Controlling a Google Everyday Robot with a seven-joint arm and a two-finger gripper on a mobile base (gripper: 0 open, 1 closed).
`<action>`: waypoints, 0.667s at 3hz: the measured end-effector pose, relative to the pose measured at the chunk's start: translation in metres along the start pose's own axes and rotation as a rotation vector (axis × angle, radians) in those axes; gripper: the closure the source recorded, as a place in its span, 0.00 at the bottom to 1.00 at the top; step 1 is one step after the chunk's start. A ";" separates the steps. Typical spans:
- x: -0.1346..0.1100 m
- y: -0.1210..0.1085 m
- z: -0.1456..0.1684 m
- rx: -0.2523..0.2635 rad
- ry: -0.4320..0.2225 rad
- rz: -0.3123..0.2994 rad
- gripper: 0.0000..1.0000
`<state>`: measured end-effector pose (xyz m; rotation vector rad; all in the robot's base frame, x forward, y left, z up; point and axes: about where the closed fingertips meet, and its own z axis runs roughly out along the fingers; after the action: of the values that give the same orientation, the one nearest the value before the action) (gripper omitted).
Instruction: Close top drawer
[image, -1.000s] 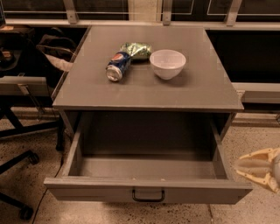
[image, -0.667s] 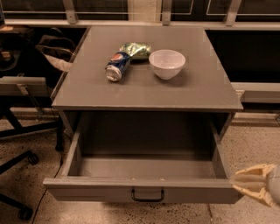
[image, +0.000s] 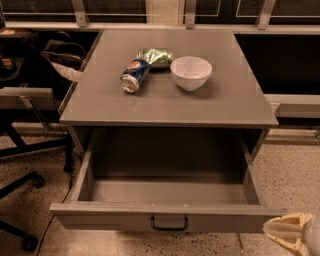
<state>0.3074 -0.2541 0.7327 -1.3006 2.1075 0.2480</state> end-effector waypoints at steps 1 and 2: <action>0.015 0.010 0.012 -0.008 0.008 0.039 1.00; 0.025 0.017 0.029 -0.022 0.015 0.068 1.00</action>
Offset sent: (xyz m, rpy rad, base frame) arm -0.0156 0.0027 -0.0583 0.0336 0.0771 -0.0749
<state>0.2973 -0.2503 0.6920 -1.2485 2.1698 0.2914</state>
